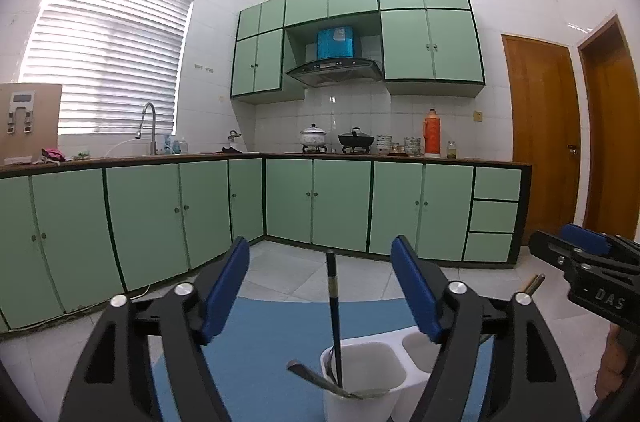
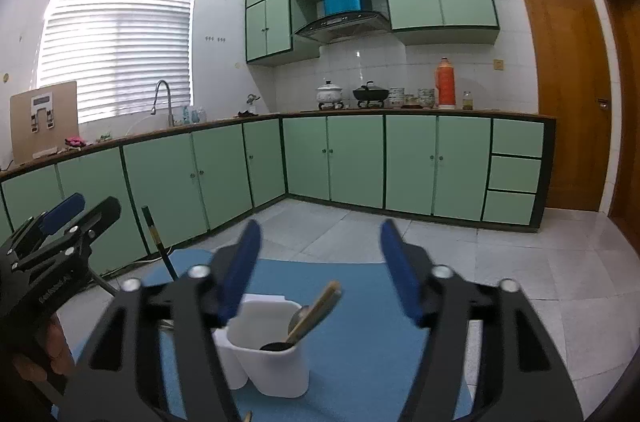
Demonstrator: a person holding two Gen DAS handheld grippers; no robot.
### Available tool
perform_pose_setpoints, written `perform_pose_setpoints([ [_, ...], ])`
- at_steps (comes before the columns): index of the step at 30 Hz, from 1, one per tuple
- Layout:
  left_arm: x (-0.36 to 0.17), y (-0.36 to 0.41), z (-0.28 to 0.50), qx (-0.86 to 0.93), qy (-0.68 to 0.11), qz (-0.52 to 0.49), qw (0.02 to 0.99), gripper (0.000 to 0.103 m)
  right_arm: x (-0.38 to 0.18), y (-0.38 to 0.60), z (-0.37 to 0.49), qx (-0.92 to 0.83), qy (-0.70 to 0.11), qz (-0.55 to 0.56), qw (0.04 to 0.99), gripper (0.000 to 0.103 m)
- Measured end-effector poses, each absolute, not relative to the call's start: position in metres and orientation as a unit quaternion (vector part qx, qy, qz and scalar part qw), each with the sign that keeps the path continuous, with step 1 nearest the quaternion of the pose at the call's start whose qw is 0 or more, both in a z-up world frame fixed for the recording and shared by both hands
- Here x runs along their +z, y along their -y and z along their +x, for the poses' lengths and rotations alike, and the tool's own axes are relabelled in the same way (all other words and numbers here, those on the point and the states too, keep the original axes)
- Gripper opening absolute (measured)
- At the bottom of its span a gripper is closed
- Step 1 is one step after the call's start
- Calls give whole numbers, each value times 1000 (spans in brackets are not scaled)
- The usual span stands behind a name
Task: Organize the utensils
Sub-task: 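Lower both chopsticks into the holder and open both tools, then withdraw both tools toward the last black and wooden chopsticks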
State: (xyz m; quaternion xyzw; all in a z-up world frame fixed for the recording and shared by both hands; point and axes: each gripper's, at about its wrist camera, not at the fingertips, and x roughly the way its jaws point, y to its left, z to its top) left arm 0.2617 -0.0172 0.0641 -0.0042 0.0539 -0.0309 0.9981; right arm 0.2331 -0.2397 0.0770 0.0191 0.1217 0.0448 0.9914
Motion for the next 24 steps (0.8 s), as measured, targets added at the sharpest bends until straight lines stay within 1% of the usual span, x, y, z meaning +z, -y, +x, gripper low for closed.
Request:
perform_pose_setpoints([
  [1, 64, 15, 259, -29, -52, -6, 998, 80, 76, 241, 230, 44, -120, 18, 992, 71],
  [3, 64, 12, 253, -30, -50, -10, 998, 82, 74, 243, 222, 41, -116, 16, 992, 78],
  [6, 63, 8, 241, -31, -50, -13, 998, 88, 70, 244, 209, 40, -111, 15, 993, 86],
  [8, 59, 4, 231, -34, -53, -17, 998, 90, 66, 245, 198, 44, -111, 15, 993, 89],
  [10, 55, 2, 222, -36, -57, -19, 998, 92, 61, 245, 187, 47, -112, 13, 993, 89],
  [15, 39, -4, 195, -37, -77, -16, 996, 92, 43, 244, 155, 53, -123, 19, 991, 90],
  [24, -13, -15, 140, -30, -139, -13, 990, 92, 0, 234, 91, 51, -151, 20, 987, 90],
])
